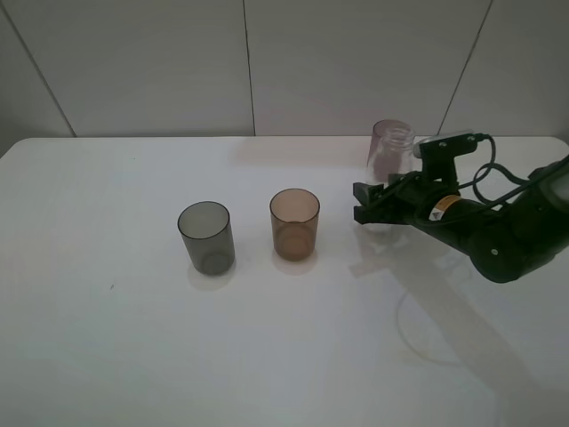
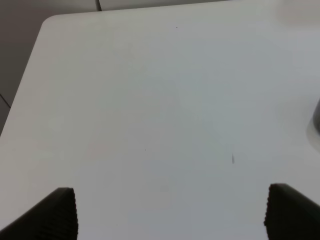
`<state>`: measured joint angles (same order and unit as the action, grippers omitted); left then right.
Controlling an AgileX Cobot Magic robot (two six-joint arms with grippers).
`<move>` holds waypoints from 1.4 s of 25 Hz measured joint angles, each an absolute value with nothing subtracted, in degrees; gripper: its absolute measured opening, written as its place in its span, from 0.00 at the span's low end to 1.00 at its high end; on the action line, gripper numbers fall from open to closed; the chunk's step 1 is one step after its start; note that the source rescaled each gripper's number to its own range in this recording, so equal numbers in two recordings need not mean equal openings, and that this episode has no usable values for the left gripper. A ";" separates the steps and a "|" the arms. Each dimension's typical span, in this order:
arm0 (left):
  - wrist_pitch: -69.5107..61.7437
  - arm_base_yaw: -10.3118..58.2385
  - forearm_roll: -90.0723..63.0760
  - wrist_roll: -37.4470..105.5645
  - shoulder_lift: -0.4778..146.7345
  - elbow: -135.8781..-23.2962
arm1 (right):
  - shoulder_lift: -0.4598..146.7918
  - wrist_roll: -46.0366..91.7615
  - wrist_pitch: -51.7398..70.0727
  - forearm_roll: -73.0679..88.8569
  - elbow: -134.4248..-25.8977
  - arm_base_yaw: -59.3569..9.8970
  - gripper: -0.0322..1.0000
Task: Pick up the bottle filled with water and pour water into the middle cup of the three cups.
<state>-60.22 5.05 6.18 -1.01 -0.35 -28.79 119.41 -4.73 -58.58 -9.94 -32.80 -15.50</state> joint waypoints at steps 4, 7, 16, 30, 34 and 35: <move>-60.22 5.05 6.18 -1.01 -0.35 -28.79 | 121.32 -4.50 -58.98 -9.83 -32.75 -15.46 0.06; -60.22 5.05 6.18 -1.01 -0.35 -28.79 | 121.38 -4.31 -59.55 -9.95 -32.75 -15.45 0.06; -60.22 5.05 6.18 -1.01 -0.35 -28.79 | 121.38 -4.31 -63.26 -10.36 -30.20 -15.45 0.47; -60.22 5.05 6.18 -1.01 -0.35 -28.79 | 115.88 -4.31 -68.80 -8.94 -28.92 -15.97 0.83; -60.22 5.05 6.18 -1.01 -0.35 -28.79 | 111.94 -4.31 -68.80 -8.65 -28.86 -15.97 0.83; -60.22 5.05 6.18 -1.01 -0.35 -28.79 | 111.04 -4.31 -68.80 -8.63 -28.82 -15.97 0.83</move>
<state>-60.22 5.05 6.18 -1.01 -0.35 -28.79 111.04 -4.31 -68.80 -8.63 -28.82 -15.97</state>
